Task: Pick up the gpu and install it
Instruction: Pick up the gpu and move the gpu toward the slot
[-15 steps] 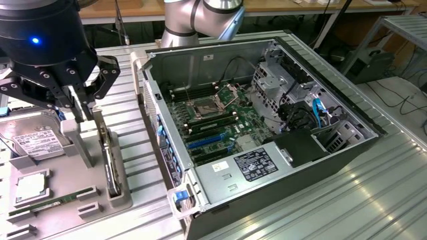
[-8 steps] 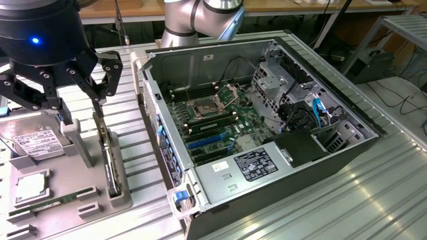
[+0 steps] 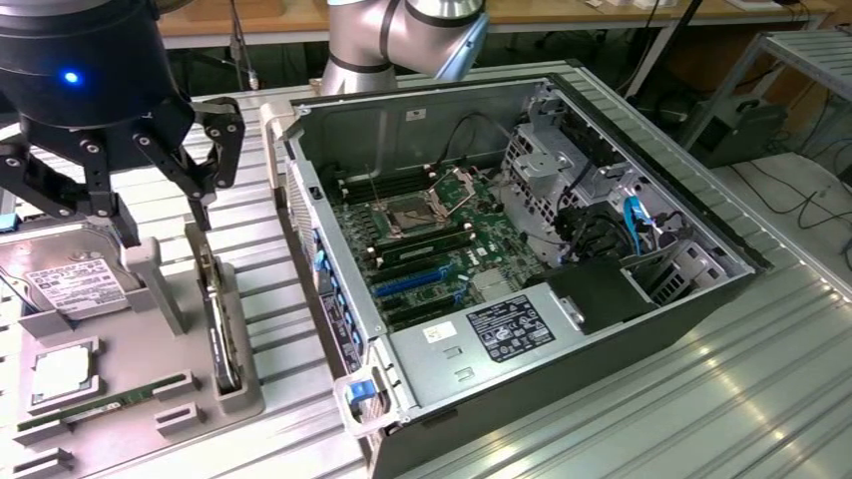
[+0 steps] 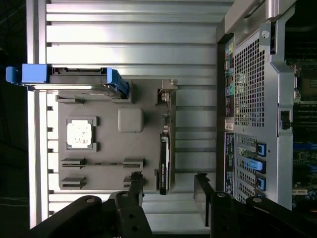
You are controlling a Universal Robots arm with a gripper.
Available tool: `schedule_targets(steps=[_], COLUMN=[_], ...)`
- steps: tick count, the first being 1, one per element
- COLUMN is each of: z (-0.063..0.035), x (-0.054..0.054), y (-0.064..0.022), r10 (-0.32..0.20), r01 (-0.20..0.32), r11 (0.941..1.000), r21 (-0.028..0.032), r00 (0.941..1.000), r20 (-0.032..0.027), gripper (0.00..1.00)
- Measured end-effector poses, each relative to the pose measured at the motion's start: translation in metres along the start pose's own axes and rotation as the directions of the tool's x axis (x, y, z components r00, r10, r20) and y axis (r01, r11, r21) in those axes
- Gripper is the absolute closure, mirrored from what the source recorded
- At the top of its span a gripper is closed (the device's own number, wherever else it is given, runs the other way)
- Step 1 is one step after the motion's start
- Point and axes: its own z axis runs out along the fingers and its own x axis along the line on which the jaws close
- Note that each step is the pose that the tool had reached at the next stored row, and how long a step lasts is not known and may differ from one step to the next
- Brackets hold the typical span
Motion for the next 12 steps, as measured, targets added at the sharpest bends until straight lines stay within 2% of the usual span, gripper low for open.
schedule_targets(steps=[3, 6, 12], z=[0.0048, 0.0087, 0.0224], x=[0.000, 0.000, 0.001], y=[-0.0001, -0.0002, -0.0008], r10=[0.000, -0.002, -0.004], r01=[0.000, 0.002, 0.004], r11=[1.0000, 1.0000, 0.9999], r21=[0.0015, 0.0088, 0.0099], r00=[1.0000, 1.0000, 1.0000], r20=[-0.0002, -0.0006, -0.0005], gripper=[0.46, 0.46, 0.46])
